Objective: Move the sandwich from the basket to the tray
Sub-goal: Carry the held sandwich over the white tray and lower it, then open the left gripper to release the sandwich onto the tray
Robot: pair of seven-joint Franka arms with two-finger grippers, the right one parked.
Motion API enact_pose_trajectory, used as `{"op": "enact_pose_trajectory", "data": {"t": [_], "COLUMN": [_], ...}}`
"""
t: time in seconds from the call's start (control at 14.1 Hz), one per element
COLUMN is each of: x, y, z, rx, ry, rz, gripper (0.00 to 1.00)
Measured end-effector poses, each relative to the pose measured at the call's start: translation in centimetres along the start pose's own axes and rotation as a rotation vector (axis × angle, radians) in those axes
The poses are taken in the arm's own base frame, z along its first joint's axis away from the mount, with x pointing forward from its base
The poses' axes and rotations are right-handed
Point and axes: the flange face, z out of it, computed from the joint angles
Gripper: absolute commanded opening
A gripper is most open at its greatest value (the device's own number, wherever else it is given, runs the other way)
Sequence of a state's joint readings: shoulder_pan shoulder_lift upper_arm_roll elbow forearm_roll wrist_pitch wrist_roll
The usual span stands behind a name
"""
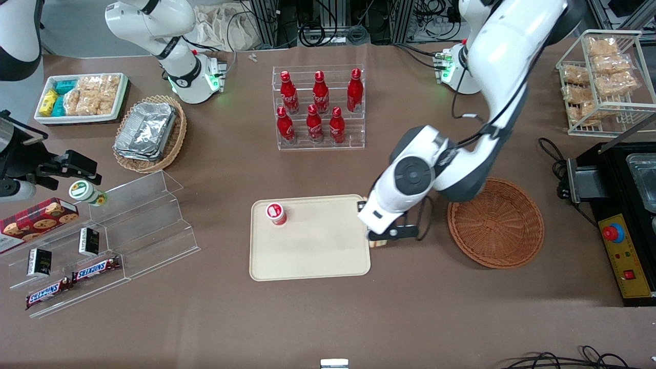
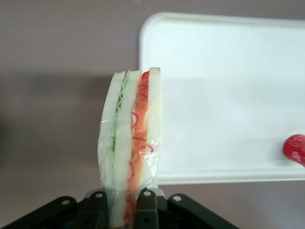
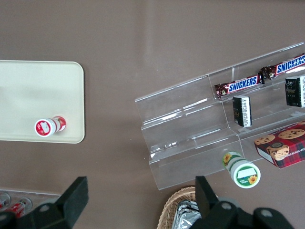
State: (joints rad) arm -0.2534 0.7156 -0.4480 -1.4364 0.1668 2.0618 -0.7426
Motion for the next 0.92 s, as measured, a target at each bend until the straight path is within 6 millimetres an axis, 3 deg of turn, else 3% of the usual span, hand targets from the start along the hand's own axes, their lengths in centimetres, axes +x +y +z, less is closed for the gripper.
{"op": "enact_pose_trajectory", "data": {"t": [0.21, 0.42, 0.49, 0.57, 0.64, 0.92], "x": [-0.5, -0.7, -0.7, -0.7, -0.7, -0.6], "y": [1.6, 2.3, 2.4, 2.4, 2.4, 2.3], "z": [5.8, 6.8, 6.8, 6.9, 6.9, 7.1], "rx": [0.02, 0.016, 0.017, 0.018, 0.018, 0.022], "ry": [0.004, 0.018, 0.021, 0.022, 0.021, 0.025], "rz": [0.056, 0.075, 0.079, 0.08, 0.08, 0.068], "gripper": [0.0, 0.0, 0.07, 0.43, 0.99, 1.0]}}
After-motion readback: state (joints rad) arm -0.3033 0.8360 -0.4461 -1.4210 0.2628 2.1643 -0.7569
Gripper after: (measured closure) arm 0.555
